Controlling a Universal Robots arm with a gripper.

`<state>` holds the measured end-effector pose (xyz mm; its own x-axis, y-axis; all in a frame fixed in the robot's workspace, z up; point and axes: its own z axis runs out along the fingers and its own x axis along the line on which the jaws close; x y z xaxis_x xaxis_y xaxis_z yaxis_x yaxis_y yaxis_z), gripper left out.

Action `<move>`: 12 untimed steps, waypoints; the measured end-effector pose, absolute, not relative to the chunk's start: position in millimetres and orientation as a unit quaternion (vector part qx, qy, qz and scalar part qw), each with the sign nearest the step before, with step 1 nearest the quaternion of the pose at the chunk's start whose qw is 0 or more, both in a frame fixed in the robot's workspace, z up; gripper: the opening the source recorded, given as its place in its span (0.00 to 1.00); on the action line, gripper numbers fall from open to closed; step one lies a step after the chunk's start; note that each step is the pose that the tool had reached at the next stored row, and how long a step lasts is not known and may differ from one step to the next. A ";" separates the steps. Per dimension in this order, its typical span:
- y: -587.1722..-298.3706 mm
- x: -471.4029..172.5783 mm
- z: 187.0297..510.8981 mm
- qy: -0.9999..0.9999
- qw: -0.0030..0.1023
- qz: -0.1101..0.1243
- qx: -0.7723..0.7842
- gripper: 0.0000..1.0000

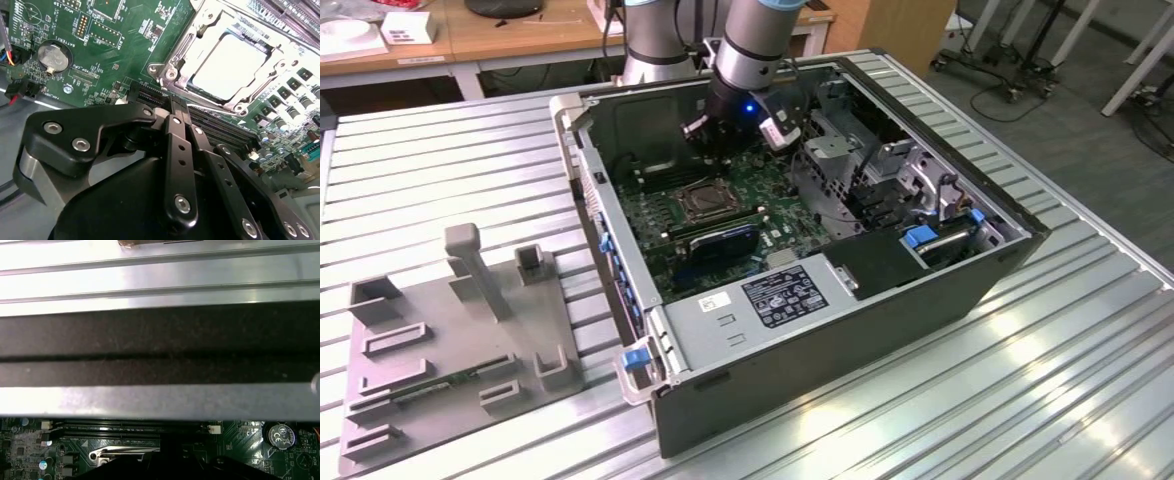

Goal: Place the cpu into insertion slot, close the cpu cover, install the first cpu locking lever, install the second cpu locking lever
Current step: 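Install the first cpu locking lever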

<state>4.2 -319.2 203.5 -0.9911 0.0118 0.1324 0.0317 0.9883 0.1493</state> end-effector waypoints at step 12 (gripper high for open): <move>-319.0 4.2 199.5 -0.995 0.064 -0.071 -0.011 0.11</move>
<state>4.2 -319.0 199.5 -0.9915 0.0127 0.1296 0.0310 0.9896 0.1402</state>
